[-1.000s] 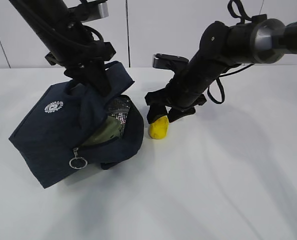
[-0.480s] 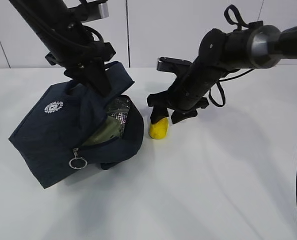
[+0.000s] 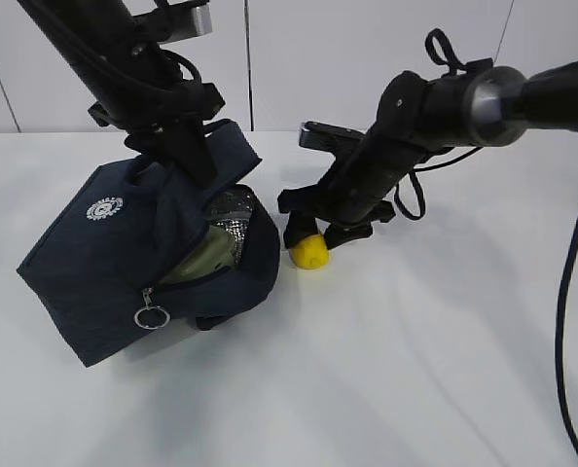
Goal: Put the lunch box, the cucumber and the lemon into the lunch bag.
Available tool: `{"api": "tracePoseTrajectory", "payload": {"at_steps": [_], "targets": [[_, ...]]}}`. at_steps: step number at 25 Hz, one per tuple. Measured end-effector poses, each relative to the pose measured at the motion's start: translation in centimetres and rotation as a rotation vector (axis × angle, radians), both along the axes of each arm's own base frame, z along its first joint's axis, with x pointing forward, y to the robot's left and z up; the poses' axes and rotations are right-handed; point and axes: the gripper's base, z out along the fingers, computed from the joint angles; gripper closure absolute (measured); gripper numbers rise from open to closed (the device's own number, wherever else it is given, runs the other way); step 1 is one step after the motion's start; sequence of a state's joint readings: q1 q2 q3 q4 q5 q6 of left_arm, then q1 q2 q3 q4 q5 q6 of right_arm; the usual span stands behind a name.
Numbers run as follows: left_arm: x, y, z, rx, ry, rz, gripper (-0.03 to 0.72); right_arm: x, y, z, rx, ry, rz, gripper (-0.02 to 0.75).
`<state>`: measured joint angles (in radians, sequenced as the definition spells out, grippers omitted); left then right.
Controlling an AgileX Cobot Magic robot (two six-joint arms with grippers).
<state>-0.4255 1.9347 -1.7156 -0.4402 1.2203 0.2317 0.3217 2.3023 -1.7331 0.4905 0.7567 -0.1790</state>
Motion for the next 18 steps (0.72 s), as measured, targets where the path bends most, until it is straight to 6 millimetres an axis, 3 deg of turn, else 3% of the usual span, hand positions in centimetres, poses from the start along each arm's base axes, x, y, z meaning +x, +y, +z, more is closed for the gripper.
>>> {"api": "tracePoseTrajectory", "payload": {"at_steps": [6,12,18], "targets": [[0.0,0.0,0.0,0.0,0.0,0.0,0.681,-0.16,0.41,-0.19,0.001,0.004,0.008,0.264],[0.0,0.0,0.0,0.0,0.0,0.0,0.681,-0.27,0.42,-0.21,0.0,0.016,0.013,0.37],[0.0,0.0,0.0,0.0,0.0,0.0,0.681,-0.35,0.43,-0.19,-0.004,0.019,0.033,0.409]]}}
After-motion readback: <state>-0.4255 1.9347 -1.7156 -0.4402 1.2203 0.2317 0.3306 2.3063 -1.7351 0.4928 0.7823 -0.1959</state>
